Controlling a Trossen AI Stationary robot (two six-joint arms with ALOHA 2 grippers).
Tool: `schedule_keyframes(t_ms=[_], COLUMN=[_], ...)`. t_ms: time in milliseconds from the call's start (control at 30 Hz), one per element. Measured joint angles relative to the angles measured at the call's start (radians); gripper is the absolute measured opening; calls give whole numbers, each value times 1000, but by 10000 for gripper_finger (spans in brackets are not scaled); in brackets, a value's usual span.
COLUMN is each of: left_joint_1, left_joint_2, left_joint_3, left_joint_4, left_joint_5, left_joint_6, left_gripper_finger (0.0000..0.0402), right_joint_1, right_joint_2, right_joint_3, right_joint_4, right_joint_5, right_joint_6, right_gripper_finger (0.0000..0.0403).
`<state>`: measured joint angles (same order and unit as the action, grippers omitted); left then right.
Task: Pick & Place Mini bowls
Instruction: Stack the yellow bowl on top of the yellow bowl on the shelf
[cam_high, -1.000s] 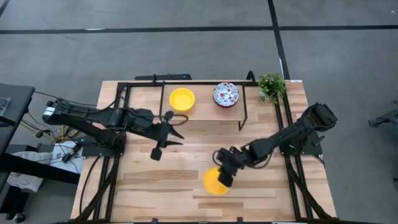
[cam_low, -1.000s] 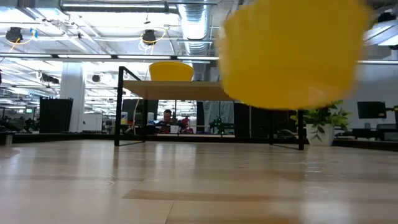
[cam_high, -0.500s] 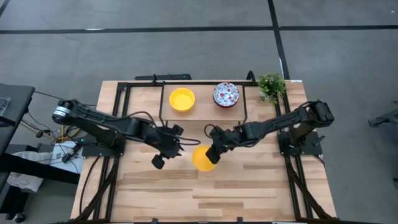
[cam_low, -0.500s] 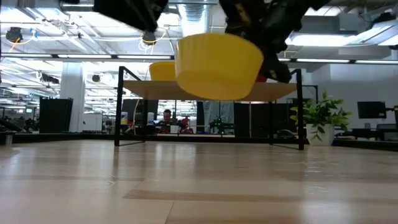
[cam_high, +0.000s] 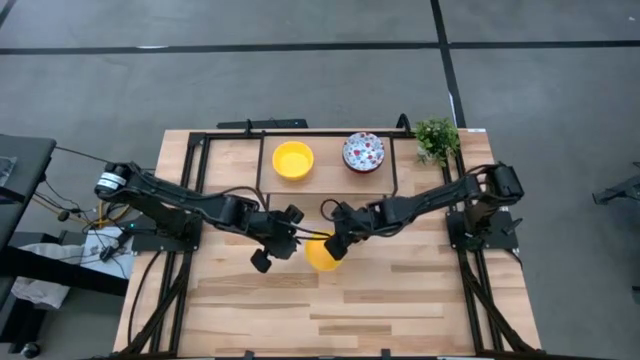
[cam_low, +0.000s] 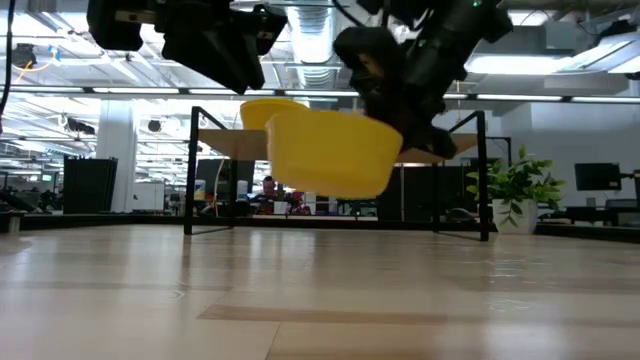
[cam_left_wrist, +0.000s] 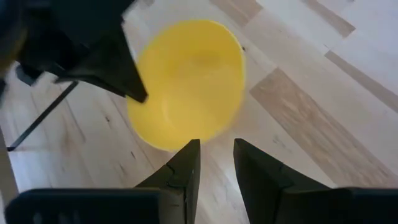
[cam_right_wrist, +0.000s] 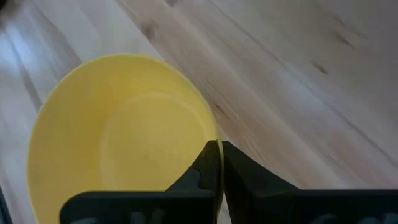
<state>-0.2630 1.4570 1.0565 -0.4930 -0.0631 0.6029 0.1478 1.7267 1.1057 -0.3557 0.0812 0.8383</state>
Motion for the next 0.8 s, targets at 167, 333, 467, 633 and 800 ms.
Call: schedule_keyframes(t_ms=[167,333,467,633,800], left_joint_1=[-16,-38,-46,-50,-50], left_joint_2=[5,17,42,73,90], left_joint_3=[-2,-8,-10,-10,-10], left_joint_4=[5,2,7,15,35], left_joint_5=[11,11,10,-10,-18], left_joint_6=[3,4,3,3,3], left_gripper_finger=[97,97,97,97,97], right_joint_1=[0,1,1,1,5], right_joint_2=[52,61,61,61,61], right_joint_3=[1,1,1,1,1], right_joint_4=[39,54,54,59,59], right_joint_5=[-1,-3,-2,-2,-2], right_joint_6=[0,-1,-9,-9,-9], right_gripper_finger=[0,0,0,0,0])
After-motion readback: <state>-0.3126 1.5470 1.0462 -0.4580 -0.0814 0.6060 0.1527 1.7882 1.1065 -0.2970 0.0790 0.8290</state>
